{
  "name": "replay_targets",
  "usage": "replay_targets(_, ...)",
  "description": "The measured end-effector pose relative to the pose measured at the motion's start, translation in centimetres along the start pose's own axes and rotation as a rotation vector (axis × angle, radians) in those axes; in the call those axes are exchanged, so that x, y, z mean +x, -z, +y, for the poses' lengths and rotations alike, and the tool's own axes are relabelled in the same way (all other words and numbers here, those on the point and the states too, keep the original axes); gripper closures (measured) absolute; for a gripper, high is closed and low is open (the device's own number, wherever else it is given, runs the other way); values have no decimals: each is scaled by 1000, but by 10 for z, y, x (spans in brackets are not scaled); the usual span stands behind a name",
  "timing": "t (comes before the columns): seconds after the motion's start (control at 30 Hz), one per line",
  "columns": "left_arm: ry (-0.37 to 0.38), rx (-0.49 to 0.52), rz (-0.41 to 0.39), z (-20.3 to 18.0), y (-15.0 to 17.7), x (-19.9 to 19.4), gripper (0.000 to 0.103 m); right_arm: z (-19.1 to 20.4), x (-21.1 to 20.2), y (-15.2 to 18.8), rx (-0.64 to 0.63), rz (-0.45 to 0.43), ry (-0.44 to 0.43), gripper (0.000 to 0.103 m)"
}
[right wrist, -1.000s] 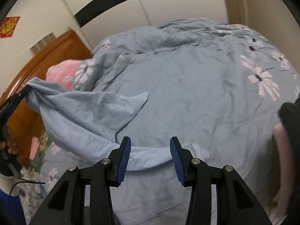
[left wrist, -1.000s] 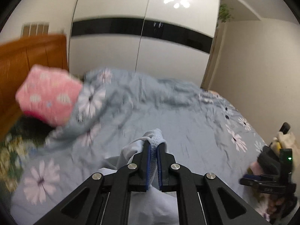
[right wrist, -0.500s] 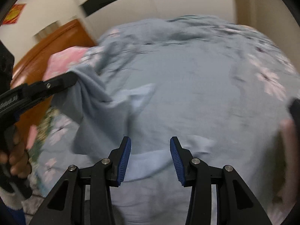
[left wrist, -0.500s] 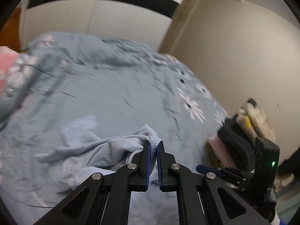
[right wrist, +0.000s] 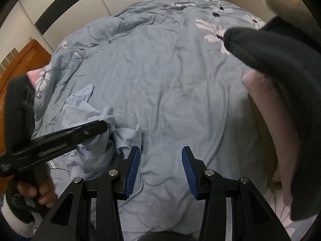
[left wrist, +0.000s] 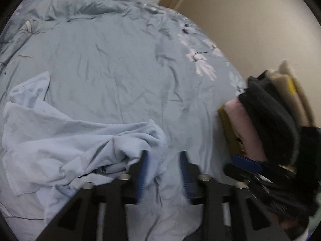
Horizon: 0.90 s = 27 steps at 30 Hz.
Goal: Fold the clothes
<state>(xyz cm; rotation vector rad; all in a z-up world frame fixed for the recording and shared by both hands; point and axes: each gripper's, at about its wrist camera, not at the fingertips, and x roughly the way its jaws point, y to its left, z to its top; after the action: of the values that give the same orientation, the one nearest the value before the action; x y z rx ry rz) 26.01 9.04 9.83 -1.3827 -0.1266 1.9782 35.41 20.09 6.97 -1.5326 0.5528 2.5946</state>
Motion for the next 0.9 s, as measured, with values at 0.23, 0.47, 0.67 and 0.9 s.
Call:
replay_targets(0.23,-143,-59,-130,73,-4,-69,39,18,11,-2,-7,2,-68,58)
replay_targets(0.47,-301,-85,-132,133,-19,-62,39,47,36,-7,57,48,-222,58)
replay_targets(0.67,-386,198,-47,111,-41,-10,39,67,59,-19,118,77,-255,58)
replay_targets(0.9,-353,464,96,101,-59,33,39,37,68,-11,119,94,-168,97)
